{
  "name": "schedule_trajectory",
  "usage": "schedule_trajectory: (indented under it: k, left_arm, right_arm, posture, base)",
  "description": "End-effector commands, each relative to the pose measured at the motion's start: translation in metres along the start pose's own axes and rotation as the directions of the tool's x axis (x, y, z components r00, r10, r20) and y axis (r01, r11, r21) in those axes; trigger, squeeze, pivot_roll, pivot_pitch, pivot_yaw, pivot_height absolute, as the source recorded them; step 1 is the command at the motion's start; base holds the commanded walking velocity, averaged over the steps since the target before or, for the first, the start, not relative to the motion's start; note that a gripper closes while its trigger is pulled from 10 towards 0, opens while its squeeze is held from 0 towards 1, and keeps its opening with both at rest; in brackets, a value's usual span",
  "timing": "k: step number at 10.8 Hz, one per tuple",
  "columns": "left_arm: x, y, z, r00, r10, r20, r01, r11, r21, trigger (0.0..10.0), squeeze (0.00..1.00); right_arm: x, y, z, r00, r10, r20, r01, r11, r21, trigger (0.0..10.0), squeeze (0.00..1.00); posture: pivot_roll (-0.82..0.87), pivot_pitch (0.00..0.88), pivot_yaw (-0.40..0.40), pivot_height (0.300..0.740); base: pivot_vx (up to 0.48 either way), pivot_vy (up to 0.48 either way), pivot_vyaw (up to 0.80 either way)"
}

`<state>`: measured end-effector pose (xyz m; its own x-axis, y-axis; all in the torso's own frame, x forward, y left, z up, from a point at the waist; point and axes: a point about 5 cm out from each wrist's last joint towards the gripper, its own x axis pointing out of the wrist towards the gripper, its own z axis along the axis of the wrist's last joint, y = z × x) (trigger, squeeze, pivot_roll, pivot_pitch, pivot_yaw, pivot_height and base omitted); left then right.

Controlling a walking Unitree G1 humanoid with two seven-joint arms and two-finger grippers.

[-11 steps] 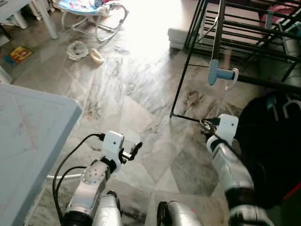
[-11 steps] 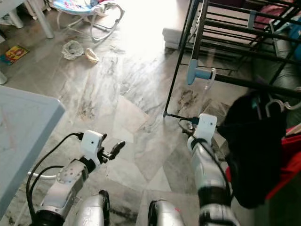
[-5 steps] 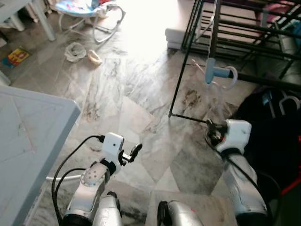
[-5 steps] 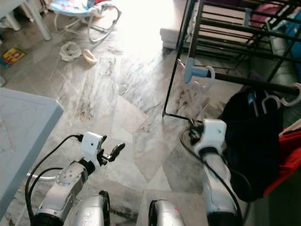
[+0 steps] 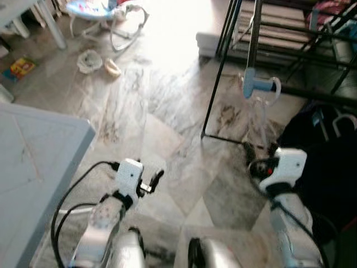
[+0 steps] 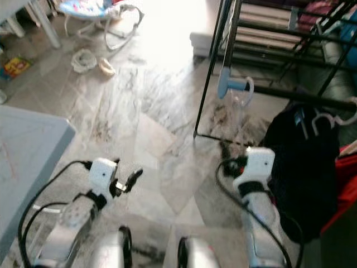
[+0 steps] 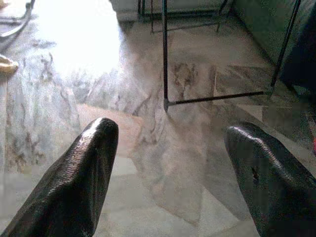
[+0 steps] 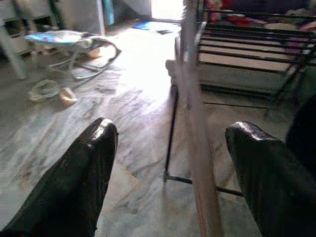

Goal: Hang hanger

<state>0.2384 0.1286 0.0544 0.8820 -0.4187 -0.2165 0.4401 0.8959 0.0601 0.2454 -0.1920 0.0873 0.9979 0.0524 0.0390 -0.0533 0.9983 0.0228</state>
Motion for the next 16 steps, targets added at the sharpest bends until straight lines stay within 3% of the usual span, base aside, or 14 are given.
schedule_trajectory:
  k: [1,3,8,13,16]
  left_arm:
    - [-0.004,-0.004,-0.007,1.0,-0.003,-0.023,0.003,1.0,0.007,10.0,0.0]
    - [-0.002,-0.006,-0.006,1.0,-0.008,-0.026,0.009,1.0,0.007,10.0,0.0]
    - [0.003,-0.007,-0.001,1.0,-0.016,-0.018,0.017,1.0,0.018,10.0,0.0]
    - [0.004,-0.008,-0.001,1.0,-0.021,-0.017,0.022,0.999,0.03,10.0,0.0]
    - [0.0,-0.012,-0.003,1.0,-0.022,-0.006,0.022,1.0,-0.005,10.0,0.0]
  right_arm:
    - [-0.003,0.002,0.002,1.0,0.018,0.016,-0.017,1.0,-0.013,10.0,1.0]
    - [0.002,0.003,0.01,0.999,0.023,0.049,-0.022,0.999,-0.027,10.0,1.0]
    - [0.008,0.006,0.019,0.995,0.053,0.086,-0.051,0.998,-0.025,10.0,1.0]
    - [0.011,-0.001,0.023,0.995,-0.01,0.101,0.017,0.997,-0.07,10.0,1.0]
    - [0.013,-0.002,0.02,0.996,-0.029,0.086,0.036,0.996,-0.08,10.0,1.0]
  posture:
    - [0.0,0.204,-0.007,0.74]
    - [-0.01,0.201,-0.008,0.74]
    - [-0.01,0.203,-0.009,0.74]
    - [-0.01,0.205,-0.012,0.74]
    - [-0.01,0.198,-0.01,0.74]
  base:
    - [0.0,0.0,0.0]
    - [0.0,0.0,0.0]
    - [-0.394,0.0,0.0]
    - [-0.341,0.0,0.0]
    - [0.0,0.0,0.0]
